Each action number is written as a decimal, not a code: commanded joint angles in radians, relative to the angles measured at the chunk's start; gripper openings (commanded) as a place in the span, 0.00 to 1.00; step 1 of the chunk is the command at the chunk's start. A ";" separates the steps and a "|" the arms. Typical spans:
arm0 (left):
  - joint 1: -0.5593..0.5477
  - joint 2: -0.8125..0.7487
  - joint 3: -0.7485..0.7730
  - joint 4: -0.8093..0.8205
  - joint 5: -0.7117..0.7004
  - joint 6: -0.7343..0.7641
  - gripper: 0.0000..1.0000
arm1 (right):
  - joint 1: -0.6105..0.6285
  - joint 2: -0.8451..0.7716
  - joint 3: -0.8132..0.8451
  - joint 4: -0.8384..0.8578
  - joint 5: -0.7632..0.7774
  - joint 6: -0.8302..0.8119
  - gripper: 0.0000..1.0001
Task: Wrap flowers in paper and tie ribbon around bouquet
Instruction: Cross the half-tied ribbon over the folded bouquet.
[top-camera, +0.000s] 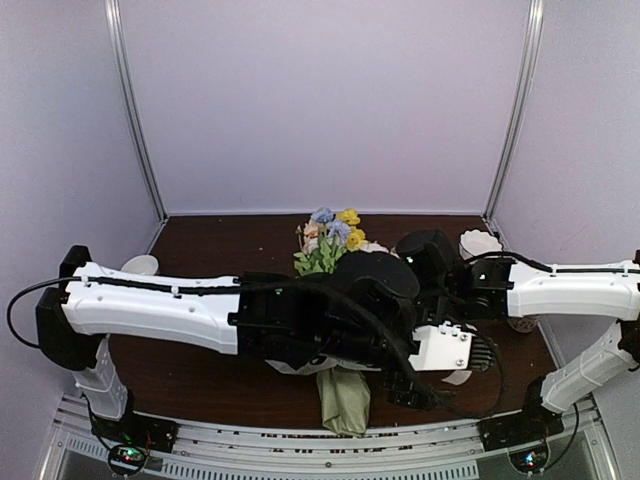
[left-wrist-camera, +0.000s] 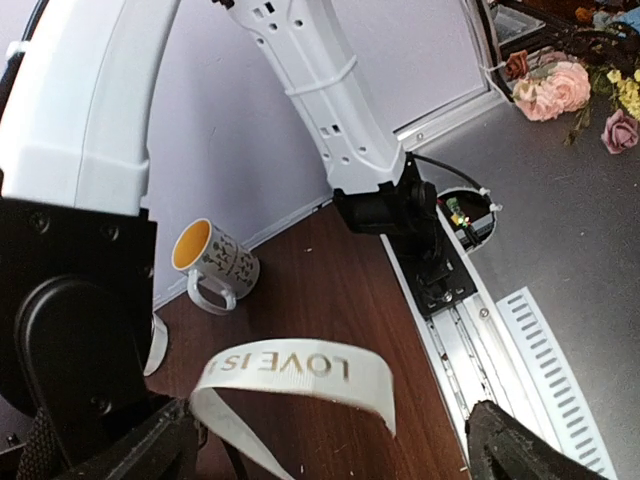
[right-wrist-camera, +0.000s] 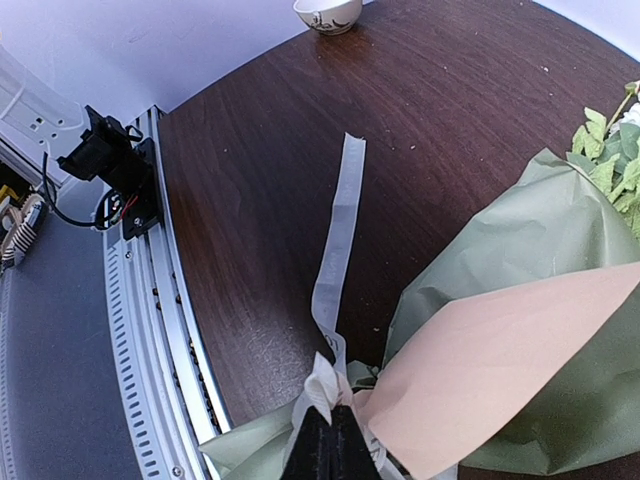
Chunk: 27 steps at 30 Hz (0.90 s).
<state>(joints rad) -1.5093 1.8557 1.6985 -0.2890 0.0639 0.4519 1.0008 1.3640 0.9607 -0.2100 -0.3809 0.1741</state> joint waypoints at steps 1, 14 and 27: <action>-0.012 -0.004 0.016 0.026 -0.080 -0.019 0.98 | -0.005 -0.019 0.014 -0.011 -0.014 -0.023 0.00; 0.004 -0.125 -0.103 0.097 0.049 -0.005 0.89 | -0.005 -0.010 0.028 -0.035 -0.034 -0.034 0.00; 0.308 -0.578 -0.776 0.519 0.236 -0.409 0.27 | -0.005 -0.039 -0.026 0.040 -0.049 -0.005 0.00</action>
<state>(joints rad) -1.3106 1.3010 1.0500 0.0666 0.1883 0.2489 1.0008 1.3575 0.9585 -0.2146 -0.4152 0.1608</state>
